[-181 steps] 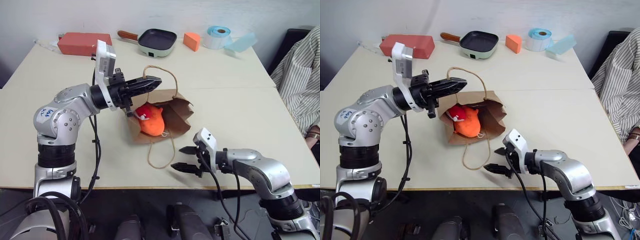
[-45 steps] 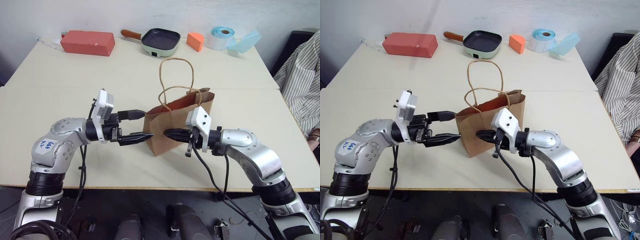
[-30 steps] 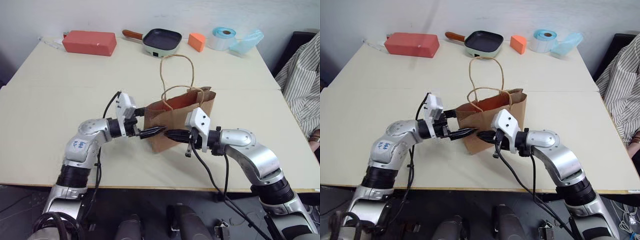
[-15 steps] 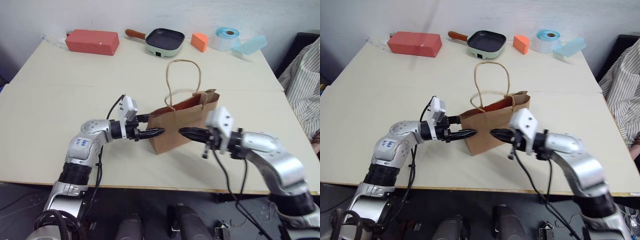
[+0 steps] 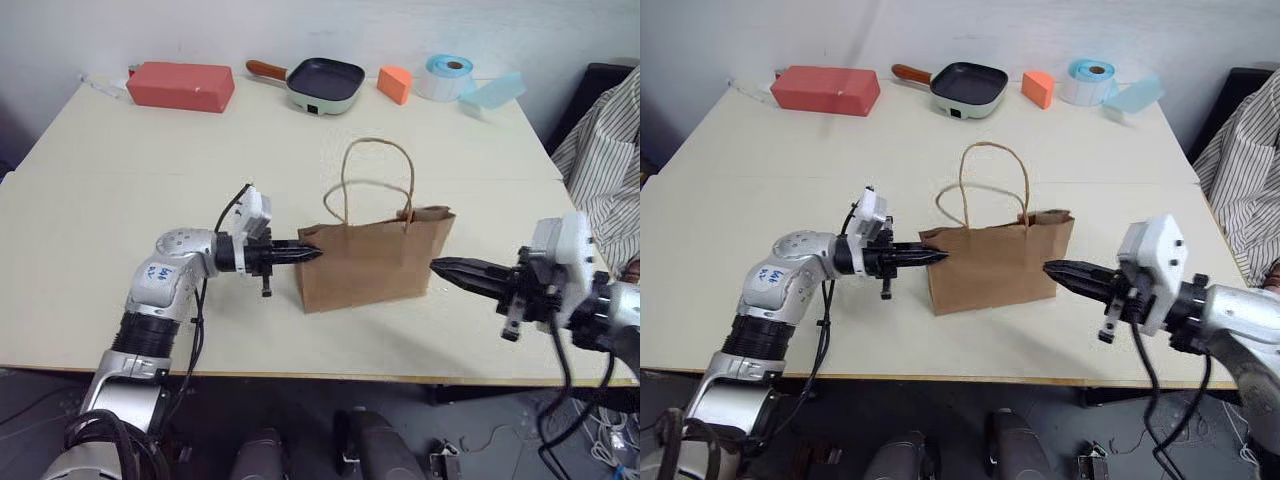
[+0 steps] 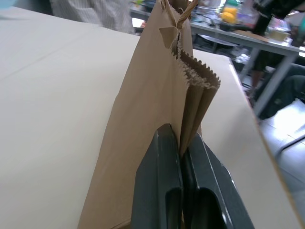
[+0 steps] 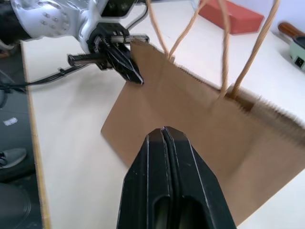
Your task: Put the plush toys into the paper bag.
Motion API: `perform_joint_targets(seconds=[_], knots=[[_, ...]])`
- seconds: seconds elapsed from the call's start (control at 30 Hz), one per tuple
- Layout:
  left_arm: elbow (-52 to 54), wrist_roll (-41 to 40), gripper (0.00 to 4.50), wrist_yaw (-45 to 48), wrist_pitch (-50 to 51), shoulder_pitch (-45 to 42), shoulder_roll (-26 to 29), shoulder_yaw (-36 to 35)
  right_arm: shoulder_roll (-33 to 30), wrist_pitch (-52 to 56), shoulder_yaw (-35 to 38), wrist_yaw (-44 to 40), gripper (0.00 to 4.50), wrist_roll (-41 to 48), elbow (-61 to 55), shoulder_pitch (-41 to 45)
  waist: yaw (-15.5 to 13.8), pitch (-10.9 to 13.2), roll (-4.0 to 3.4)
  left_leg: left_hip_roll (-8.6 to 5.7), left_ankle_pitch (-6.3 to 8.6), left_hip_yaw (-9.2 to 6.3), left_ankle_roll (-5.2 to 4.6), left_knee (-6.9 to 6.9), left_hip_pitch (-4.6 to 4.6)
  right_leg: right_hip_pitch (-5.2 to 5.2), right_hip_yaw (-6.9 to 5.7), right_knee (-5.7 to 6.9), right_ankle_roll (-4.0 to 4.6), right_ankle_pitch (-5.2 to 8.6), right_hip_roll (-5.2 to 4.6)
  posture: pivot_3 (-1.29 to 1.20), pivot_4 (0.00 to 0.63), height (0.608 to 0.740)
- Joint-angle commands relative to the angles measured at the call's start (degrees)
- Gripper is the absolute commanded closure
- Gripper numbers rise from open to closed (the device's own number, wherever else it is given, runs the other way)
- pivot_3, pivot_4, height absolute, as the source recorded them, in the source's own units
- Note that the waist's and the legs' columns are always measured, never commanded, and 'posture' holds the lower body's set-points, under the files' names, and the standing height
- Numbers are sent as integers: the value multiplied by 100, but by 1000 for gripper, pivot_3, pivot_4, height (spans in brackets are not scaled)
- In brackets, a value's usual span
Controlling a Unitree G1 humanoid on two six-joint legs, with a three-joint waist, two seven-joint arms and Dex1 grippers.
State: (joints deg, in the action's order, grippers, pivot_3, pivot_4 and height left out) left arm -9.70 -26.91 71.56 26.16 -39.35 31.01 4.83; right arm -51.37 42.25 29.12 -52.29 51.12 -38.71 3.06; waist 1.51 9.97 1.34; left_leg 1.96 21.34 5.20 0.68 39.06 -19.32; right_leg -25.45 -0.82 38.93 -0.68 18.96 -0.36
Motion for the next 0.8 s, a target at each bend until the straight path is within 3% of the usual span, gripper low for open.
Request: perform_joint_targets(seconds=[0.03,0.17,0.4,0.47,0.57,0.7,0.8], knots=[[-253,-141,4500,949,-179,-636,367,-90,-593,583,1338,-710,3599,1301,-62,-337,-8,0,0,0,0,0,0,1,-2,0,-2,0,0,0,-1,0,150,740],[-914,214,4500,1504,-711,-1073,375,165,-1042,880,2120,-1094,2378,1665,208,-624,-16,-2,4,-8,3,-1,-6,1,4,10,0,-6,-1,1,-3,0,150,740],[-969,523,4500,1313,-983,-797,271,245,-889,385,1671,-956,73,1089,211,-772,23,-3,9,-6,4,2,-8,1,6,8,6,0,-4,2,1,0,150,740],[-755,644,4500,1162,-844,-626,389,276,-857,264,1488,-962,29,984,241,-731,23,-3,9,-5,4,3,-8,1,8,8,8,1,-4,2,0,0,150,740],[-19,373,3881,1002,-294,-145,839,-72,-960,168,1306,-1178,0,918,411,-651,29,-3,9,-4,4,3,-8,0,7,6,10,1,-4,2,0,0,150,740],[793,-136,2661,766,619,366,1563,-740,-1112,62,1111,-1486,0,763,699,-515,12,-3,9,1,4,0,-8,-1,8,3,9,2,-4,2,-1,0,150,740],[1324,-819,1710,774,1715,762,2458,-1620,-1333,-60,891,-1897,0,570,1087,-358,31,-1,12,1,5,0,-9,-1,5,3,9,-1,-4,2,-3,0,150,740]])
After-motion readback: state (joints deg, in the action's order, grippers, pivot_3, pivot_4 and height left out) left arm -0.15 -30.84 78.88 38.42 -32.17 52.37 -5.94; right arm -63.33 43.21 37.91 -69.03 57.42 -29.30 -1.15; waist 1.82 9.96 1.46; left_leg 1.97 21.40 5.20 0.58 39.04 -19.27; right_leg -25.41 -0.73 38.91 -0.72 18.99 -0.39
